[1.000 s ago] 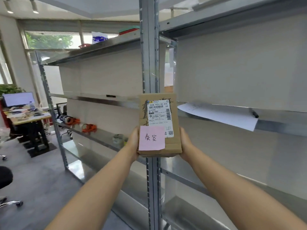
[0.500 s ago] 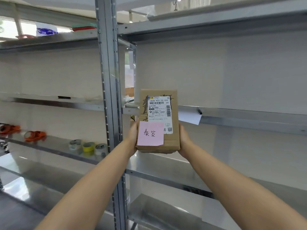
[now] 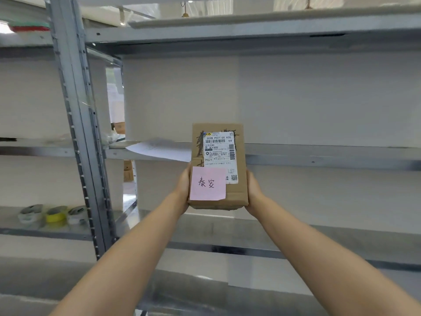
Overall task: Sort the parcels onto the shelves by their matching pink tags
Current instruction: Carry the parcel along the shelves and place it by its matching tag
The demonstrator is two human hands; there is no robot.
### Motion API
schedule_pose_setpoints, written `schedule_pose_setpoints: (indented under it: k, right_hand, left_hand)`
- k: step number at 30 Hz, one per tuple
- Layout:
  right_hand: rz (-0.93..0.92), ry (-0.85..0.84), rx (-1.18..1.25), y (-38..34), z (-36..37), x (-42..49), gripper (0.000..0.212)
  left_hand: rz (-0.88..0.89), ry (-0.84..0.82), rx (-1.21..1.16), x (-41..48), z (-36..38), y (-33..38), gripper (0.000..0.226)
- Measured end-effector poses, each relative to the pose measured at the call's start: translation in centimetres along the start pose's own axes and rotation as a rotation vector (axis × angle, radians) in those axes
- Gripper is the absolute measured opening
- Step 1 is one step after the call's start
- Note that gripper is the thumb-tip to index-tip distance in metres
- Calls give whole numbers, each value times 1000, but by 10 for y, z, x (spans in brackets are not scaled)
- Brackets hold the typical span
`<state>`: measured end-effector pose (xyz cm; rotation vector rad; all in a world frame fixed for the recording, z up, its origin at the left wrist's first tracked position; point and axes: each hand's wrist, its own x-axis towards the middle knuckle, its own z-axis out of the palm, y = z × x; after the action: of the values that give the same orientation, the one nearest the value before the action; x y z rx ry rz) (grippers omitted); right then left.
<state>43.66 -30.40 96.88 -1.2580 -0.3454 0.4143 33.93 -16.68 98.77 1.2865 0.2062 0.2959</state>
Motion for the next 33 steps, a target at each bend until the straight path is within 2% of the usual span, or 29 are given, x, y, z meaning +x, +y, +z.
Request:
schedule_pose_setpoints:
  k: [8,19,23,28,33]
  right_hand:
    - [-29,168,16,-18,-67,-23,39]
    - [-124,423,-18,-36,-145,-52,43]
    - [-120,574,-69,-46,-173,-69,43]
    - [-121,815,-149,-48,-206,-96,36]
    - [-117,961,-166,-49,-233,-132,36]
  left_hand:
    - [-6,-149,-37,11,67,-17,41]
    - [-86,-450,-108,45,152,-45,42]
    - [-122,-502,-108,61,184,-53,46]
    - [-220,-689,-103,67,228,-75,47]
    - [-266,-855,-85,61,271,-94,44]
